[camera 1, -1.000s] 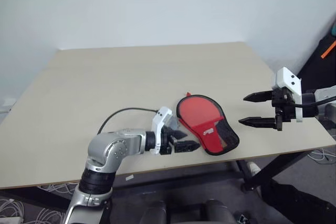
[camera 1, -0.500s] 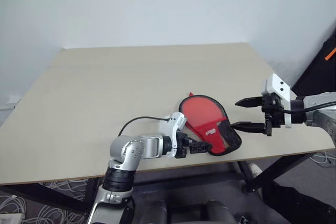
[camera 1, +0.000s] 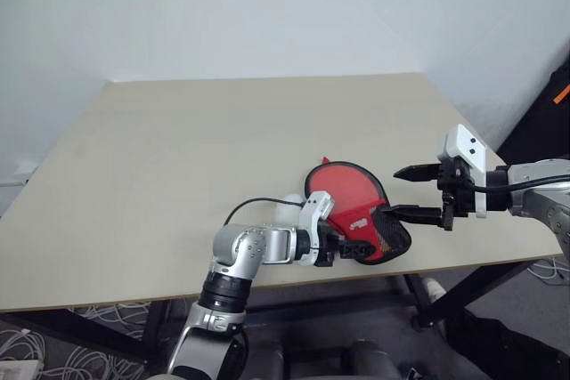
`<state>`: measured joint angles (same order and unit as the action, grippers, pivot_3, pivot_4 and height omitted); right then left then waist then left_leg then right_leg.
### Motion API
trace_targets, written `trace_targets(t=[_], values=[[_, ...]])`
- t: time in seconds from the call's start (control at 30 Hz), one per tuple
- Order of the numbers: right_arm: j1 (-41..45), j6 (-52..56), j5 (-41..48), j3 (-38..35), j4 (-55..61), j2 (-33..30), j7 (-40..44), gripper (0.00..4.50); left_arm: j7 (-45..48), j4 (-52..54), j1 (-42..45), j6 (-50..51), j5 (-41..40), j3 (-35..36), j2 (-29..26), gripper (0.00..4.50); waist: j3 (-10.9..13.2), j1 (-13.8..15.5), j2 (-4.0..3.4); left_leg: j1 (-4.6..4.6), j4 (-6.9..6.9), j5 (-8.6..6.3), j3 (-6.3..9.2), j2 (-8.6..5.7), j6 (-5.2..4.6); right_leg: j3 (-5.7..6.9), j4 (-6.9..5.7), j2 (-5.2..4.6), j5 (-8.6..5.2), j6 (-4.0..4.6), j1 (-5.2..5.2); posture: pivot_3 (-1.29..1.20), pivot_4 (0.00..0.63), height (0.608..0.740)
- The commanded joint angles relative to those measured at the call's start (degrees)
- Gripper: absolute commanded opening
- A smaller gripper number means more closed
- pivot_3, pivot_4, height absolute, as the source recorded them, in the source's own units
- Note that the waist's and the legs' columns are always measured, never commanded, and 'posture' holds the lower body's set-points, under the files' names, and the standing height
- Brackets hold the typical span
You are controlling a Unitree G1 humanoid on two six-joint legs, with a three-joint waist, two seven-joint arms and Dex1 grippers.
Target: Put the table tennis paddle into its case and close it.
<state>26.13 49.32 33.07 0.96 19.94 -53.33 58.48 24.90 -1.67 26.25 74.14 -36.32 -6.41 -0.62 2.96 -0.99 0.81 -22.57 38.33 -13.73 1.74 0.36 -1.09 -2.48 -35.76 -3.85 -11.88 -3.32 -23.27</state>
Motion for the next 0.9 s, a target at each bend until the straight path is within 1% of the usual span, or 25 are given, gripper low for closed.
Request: trace_targets(t=[0.03, 0.3, 0.5, 0.63, 0.73, 0.9], values=[[0.2, 0.1, 0.9, -1.9, 1.9, 0.2, -0.9, 4.44, -0.6, -2.8, 1.7, -1.0, 0.8, 0.1, 1.7, 4.5, 0.0, 0.2, -0.01, 0.0, 0.01, 0.0, 0.0, -0.01, 0.0, 0.0, 0.0, 0.0, 0.0, 0.0, 0.01, 0.0, 0.0, 0.74], [0.5, 0.5, 1.9, -3.1, 1.9, -0.3, -1.4, 4.44, -2.7, -6.6, 3.0, -1.5, 1.7, 1.8, 3.8, 4.5, 0.0, 1.1, -0.01, 0.0, 0.1, 0.0, 0.1, -0.08, -0.01, -0.01, 0.01, -0.01, 0.0, 0.0, 0.08, 0.0, 0.0, 0.74], [0.3, -0.9, 0.9, -3.0, 1.0, -3.4, 0.9, 4.44, -3.5, -7.5, 3.6, 1.5, 2.2, 2.3, 2.6, 4.5, 0.0, 1.1, -0.01, -0.02, 0.15, 0.01, 0.19, -0.15, -0.02, -0.01, 0.02, -0.02, 0.0, -0.01, 0.12, 0.0, 0.0, 0.74], [-1.3, -3.2, -0.8, -2.1, -0.2, -6.3, 3.7, 4.44, -4.0, -7.6, 4.2, 4.4, 1.7, 4.0, 2.0, 4.5, 0.0, 1.1, 0.02, -0.01, 0.13, 0.01, 0.19, -0.13, -0.02, 0.0, 0.01, -0.01, -0.01, -0.01, 0.1, 0.0, 0.0, 0.74], [-2.9, -5.4, -1.9, -1.9, -1.3, -8.2, 6.2, 4.5, -4.6, -8.3, 4.8, 6.1, 1.7, 5.1, 1.9, 3.91, 0.0, 0.9, 0.01, -0.01, 0.11, 0.01, 0.19, -0.13, -0.02, 0.0, 0.02, 0.0, -0.01, -0.01, 0.08, 0.0, 0.0, 0.74], [-3.4, -8.1, -3.8, -1.6, -2.9, -10.1, 8.8, 4.5, -5.4, -9.9, 5.0, 6.7, 2.4, 6.2, 1.8, 2.21, 0.0, 0.7, -0.04, 0.0, 0.01, 0.01, 0.16, -0.11, -0.02, -0.01, 0.01, 0.02, -0.01, 0.0, 0.02, 0.0, 0.0, 0.74]])
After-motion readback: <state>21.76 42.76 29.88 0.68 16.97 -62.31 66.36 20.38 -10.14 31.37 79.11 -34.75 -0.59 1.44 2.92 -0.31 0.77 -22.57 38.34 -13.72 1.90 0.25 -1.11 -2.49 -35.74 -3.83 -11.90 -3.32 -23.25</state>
